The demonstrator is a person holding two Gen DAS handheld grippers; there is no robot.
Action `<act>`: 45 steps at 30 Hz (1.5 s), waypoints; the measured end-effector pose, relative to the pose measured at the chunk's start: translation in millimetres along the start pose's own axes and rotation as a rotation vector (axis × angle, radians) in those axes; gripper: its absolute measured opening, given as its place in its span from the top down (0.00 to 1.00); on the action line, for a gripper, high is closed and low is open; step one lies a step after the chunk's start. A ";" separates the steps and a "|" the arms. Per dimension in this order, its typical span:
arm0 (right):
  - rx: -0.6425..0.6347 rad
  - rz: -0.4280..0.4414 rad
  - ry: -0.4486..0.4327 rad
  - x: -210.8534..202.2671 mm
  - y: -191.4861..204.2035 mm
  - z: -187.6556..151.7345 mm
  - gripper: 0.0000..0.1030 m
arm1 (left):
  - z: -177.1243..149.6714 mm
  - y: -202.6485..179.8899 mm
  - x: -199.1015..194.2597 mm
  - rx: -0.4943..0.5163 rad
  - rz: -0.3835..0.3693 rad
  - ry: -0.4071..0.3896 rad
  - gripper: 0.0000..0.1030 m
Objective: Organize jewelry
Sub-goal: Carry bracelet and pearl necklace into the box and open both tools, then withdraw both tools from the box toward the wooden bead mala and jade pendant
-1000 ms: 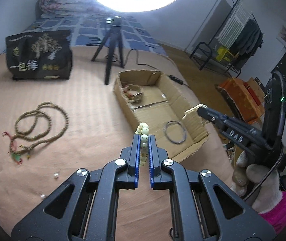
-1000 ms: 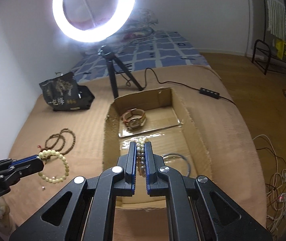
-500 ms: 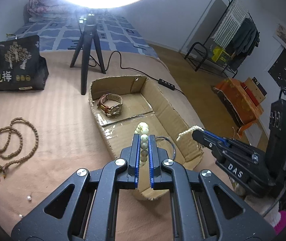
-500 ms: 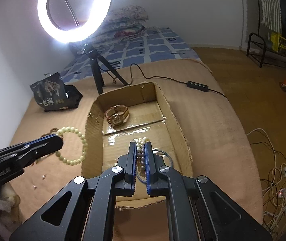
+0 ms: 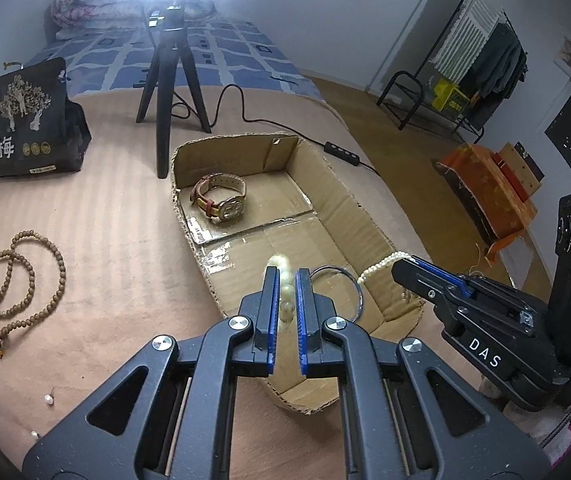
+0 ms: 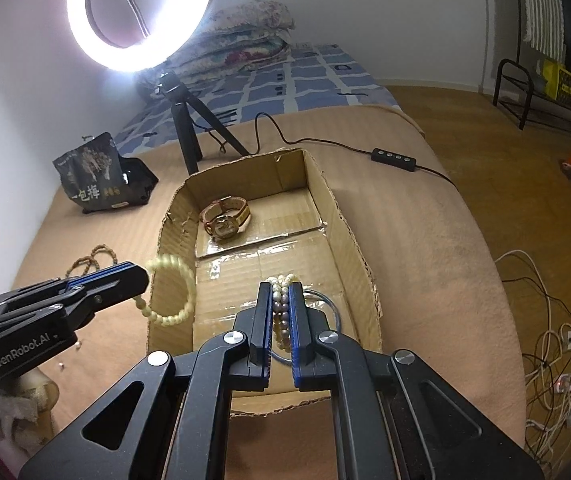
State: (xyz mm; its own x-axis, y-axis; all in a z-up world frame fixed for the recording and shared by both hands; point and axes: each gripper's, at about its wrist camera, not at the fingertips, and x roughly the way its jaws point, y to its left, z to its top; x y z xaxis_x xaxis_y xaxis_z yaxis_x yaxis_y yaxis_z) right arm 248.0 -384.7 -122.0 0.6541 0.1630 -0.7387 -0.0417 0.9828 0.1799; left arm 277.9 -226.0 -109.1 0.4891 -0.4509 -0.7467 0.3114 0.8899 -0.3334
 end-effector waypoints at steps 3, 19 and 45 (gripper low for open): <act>0.001 -0.012 0.002 0.2 0.0 -0.5 0.94 | 0.3 2.3 -2.7 -0.007 0.007 -0.002 0.95; 0.001 -0.020 -0.020 -8.1 15.4 -1.3 0.84 | -2.8 29.5 -32.4 -0.001 0.082 -0.028 0.94; -0.162 0.092 -0.030 -0.4 146.5 -1.1 0.27 | -17.4 182.4 -161.8 -0.058 0.307 -0.140 0.60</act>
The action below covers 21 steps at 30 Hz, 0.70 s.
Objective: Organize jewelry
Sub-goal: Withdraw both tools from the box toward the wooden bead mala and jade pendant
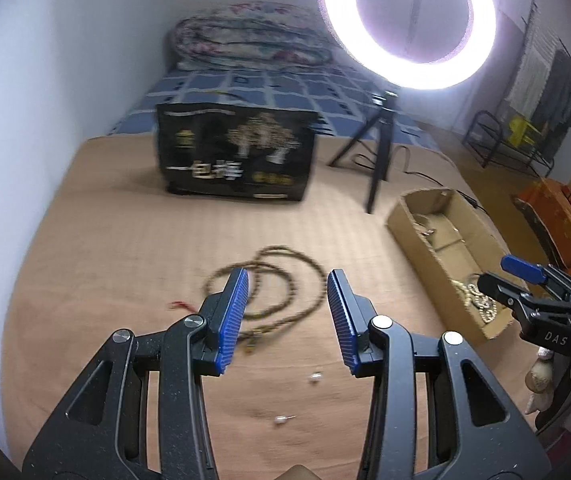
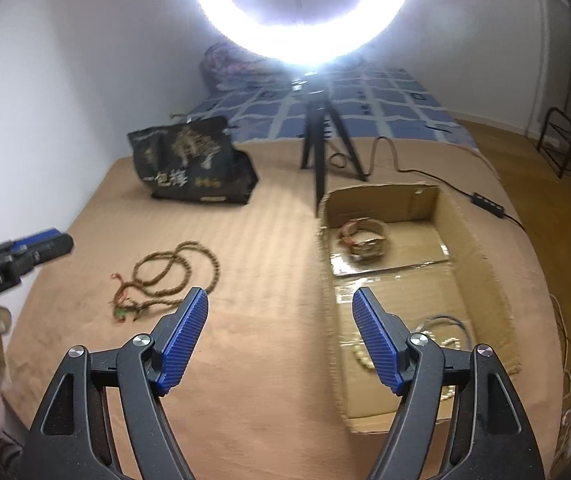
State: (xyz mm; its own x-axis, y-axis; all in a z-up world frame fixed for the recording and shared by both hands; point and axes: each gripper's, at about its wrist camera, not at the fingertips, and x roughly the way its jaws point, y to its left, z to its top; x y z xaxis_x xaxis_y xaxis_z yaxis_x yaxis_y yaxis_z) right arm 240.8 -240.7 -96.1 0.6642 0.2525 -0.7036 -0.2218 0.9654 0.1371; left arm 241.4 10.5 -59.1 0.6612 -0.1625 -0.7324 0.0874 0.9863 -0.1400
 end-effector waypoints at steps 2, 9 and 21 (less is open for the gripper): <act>-0.016 0.006 0.012 4.2 7.8 -0.5 0.27 | -1.4 18.1 -3.9 -0.015 0.012 0.001 0.60; -0.041 0.039 0.070 27.2 28.9 -4.1 0.27 | -15.2 65.7 -1.5 -0.054 0.040 0.048 0.60; -0.030 0.084 0.158 63.3 52.2 -9.4 0.27 | -37.9 67.8 18.0 -0.038 -0.018 0.147 0.60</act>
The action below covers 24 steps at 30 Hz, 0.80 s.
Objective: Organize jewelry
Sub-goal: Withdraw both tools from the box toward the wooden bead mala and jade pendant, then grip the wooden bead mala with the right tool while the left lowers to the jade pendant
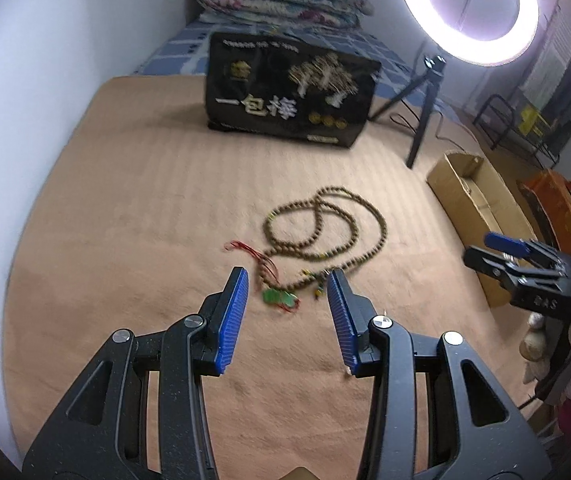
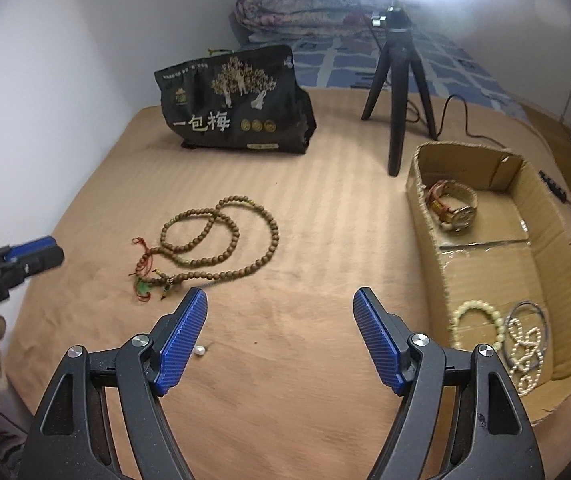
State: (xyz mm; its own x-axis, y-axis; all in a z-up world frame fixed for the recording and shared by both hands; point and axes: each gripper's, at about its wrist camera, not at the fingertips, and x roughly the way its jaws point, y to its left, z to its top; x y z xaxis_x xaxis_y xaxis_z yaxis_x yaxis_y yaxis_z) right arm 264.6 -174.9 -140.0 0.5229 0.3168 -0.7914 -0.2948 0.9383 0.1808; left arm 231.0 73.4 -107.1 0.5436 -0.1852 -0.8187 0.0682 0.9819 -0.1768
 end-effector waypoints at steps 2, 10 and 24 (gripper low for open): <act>0.003 0.004 0.011 4.8 1.1 -0.9 0.27 | -2.5 -4.3 3.7 0.015 -0.013 0.012 0.60; 0.065 0.044 0.072 32.0 -0.6 1.9 0.27 | -1.6 -3.7 7.9 0.068 -0.023 0.012 0.60; 0.214 0.143 0.242 111.0 31.5 14.9 0.27 | -46.7 34.9 15.6 0.104 -0.004 -0.054 0.60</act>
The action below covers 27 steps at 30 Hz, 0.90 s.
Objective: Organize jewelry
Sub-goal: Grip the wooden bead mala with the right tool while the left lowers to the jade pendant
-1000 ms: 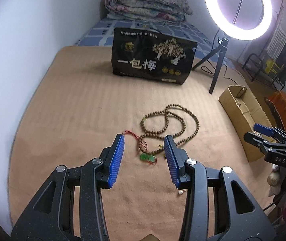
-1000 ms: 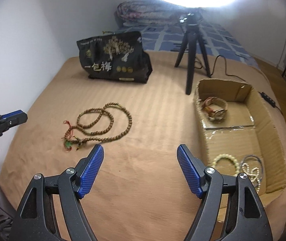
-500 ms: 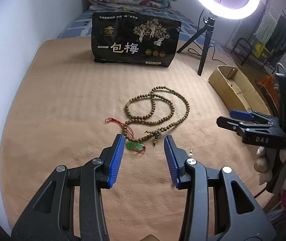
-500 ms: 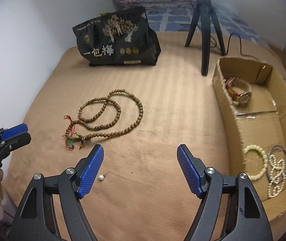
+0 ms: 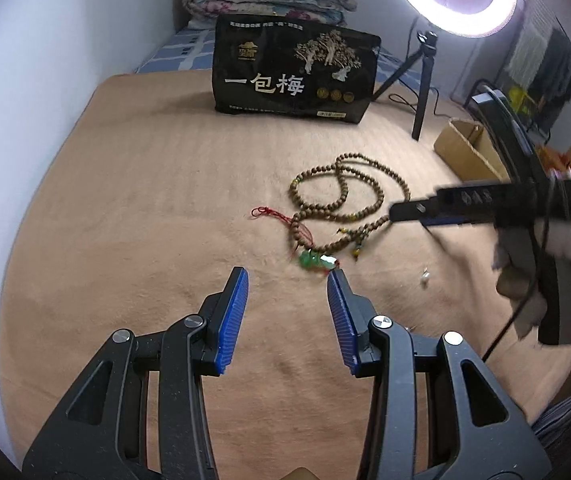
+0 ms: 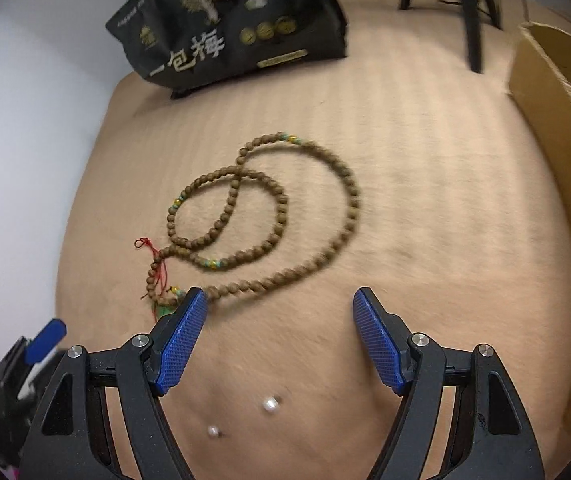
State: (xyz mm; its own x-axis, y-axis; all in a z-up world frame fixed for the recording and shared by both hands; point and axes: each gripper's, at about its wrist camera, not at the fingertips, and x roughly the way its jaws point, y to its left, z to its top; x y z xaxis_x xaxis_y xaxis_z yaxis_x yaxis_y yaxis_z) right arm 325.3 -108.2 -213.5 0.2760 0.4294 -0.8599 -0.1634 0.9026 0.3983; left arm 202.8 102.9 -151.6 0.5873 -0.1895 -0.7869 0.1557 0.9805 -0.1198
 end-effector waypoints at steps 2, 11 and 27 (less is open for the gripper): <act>-0.011 -0.013 -0.002 8.2 7.7 4.5 0.27 | -4.2 -0.7 2.4 0.026 0.003 -0.007 0.60; 0.016 -0.042 -0.061 33.9 36.9 41.0 0.25 | -11.5 6.7 6.5 0.039 -0.015 -0.028 0.60; -0.311 -0.266 -0.039 87.7 114.3 61.4 0.23 | -21.7 32.0 14.0 -0.017 -0.008 -0.028 0.60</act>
State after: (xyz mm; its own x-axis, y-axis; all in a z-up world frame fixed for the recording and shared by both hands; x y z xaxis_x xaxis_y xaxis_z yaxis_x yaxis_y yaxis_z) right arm 388.9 34.6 -223.8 0.3821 0.1882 -0.9047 -0.3587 0.9325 0.0425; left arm 198.8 132.8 -179.6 0.6084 -0.1982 -0.7685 0.1473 0.9797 -0.1361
